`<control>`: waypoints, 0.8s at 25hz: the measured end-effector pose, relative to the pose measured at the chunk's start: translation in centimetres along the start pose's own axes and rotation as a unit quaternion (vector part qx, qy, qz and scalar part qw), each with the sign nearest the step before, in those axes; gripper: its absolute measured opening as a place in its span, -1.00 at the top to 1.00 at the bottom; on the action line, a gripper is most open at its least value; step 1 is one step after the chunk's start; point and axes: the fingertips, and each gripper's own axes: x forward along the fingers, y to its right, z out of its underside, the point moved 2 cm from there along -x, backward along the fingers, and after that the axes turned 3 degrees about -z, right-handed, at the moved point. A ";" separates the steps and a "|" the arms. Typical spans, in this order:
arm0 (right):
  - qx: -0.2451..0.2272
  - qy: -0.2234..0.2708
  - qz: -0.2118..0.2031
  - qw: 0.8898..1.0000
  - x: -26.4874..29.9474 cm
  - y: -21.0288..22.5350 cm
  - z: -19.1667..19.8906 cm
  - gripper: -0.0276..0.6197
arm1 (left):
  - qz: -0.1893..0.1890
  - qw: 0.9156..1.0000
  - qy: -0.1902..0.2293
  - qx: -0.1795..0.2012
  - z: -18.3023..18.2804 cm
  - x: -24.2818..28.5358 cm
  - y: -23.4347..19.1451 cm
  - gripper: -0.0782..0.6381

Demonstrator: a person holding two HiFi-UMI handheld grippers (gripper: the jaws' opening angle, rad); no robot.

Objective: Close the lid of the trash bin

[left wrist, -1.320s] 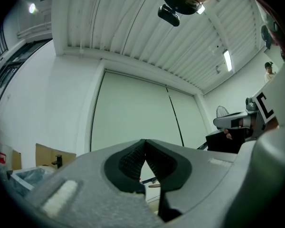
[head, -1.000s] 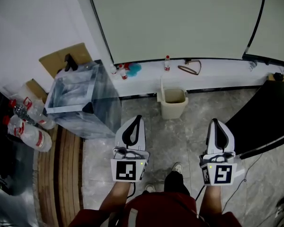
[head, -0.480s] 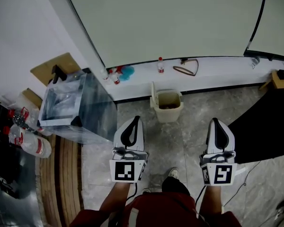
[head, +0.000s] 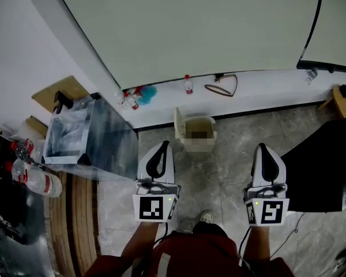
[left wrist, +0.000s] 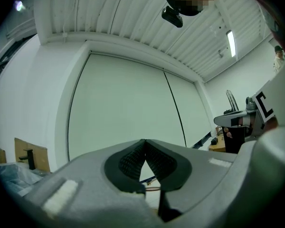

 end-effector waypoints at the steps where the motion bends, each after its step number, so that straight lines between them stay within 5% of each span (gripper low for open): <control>1: 0.001 -0.001 0.000 1.000 0.2 0.6 0.2 0.91 | -0.001 1.000 -0.002 0.002 0.1 0.5 0.4 0.77; 9: 0.009 -0.001 -0.008 1.000 1.2 3.1 1.6 0.91 | -0.008 1.000 -0.010 0.004 0.8 2.7 1.7 0.77; 20: -0.004 -0.002 -0.027 1.000 6.8 1.9 2.9 0.91 | -0.028 1.000 -0.013 -0.005 3.2 5.8 -1.8 0.77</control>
